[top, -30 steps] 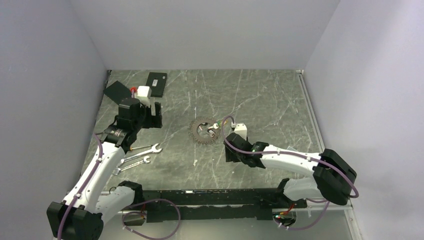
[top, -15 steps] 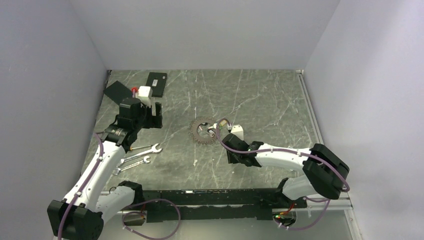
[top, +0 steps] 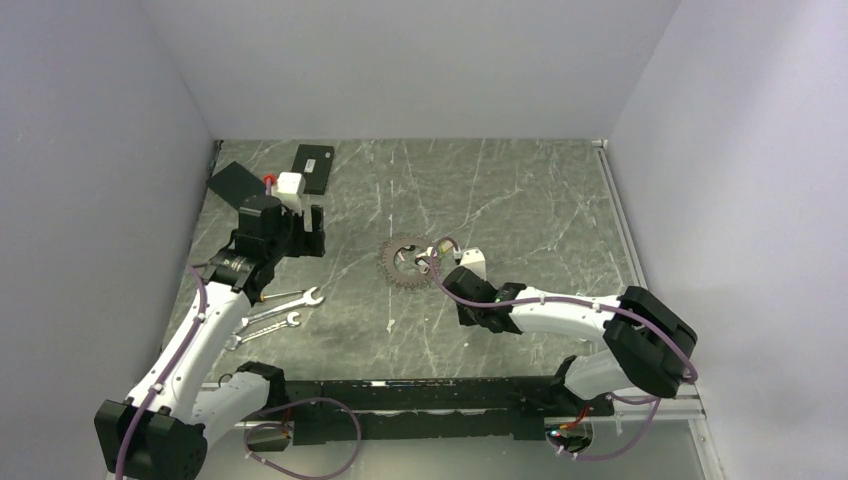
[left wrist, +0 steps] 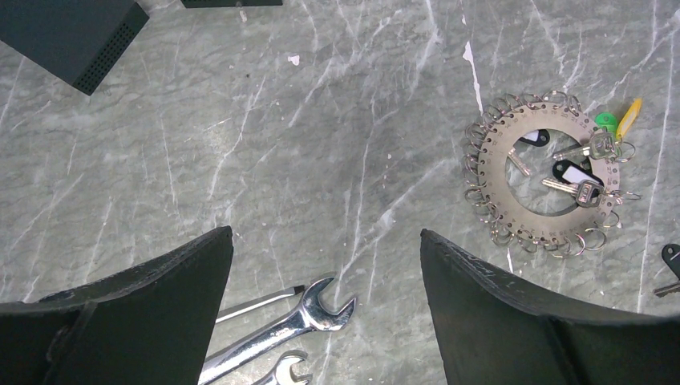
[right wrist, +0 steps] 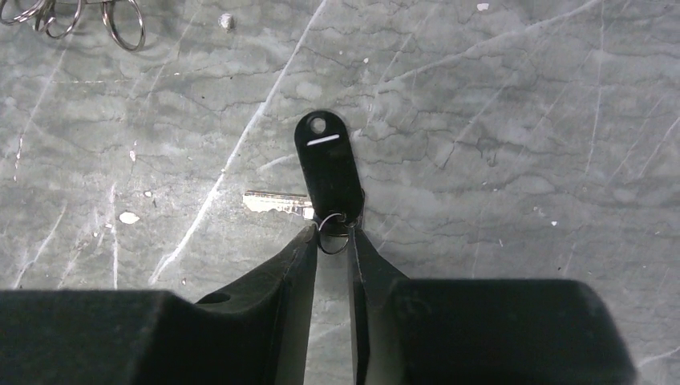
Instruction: Put the keys on the keyring
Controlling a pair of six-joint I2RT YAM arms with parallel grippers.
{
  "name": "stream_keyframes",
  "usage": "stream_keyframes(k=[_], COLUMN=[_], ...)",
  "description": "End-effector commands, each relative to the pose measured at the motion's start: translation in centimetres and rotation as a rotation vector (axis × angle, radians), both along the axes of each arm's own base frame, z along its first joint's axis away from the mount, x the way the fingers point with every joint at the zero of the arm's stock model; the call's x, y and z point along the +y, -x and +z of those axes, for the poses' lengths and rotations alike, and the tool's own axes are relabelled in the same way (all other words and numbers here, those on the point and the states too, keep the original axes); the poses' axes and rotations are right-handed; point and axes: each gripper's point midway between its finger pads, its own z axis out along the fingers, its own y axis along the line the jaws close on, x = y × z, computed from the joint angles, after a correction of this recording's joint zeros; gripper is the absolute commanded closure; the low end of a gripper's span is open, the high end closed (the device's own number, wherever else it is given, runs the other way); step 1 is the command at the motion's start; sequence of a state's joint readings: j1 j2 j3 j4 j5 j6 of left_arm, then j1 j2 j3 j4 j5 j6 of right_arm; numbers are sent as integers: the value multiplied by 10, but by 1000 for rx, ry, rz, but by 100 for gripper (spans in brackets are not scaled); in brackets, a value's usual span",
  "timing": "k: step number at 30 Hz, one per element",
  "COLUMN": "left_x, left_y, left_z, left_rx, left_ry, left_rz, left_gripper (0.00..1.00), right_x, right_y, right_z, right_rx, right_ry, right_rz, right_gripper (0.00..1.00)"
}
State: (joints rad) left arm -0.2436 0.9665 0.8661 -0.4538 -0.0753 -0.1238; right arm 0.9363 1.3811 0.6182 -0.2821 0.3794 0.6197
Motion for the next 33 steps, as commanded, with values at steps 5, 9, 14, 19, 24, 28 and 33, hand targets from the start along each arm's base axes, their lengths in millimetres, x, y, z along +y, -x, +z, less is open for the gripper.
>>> stream_keyframes(k=[5, 9, 14, 19, 24, 28, 33], left_x=[-6, -6, -5, -9, -25, -39, -71], left_y=[-4, -4, -4, -3, 3, 9, 25], left_z=[15, 15, 16, 20, 26, 31, 45], left_rx=[-39, -40, -43, -60, -54, -54, -100], left_ry=[6, 6, 5, 20, 64, 99, 175], left_rz=[-31, -31, -30, -52, -132, -219, -419], left_gripper=[9, 9, 8, 9, 9, 11, 16], right_x=[10, 11, 12, 21, 35, 44, 56], right_y=[-17, -17, -21, -26, -27, -22, -11], right_z=[15, 17, 30, 60, 103, 133, 169], right_rx=[-75, -79, -114, -177, -275, -346, -418], right_ry=[-29, -32, -28, -65, -148, -204, -306], right_rz=[-2, 10, 47, 125, 228, 337, 443], right_gripper=[89, 100, 100, 100, 100, 100, 100])
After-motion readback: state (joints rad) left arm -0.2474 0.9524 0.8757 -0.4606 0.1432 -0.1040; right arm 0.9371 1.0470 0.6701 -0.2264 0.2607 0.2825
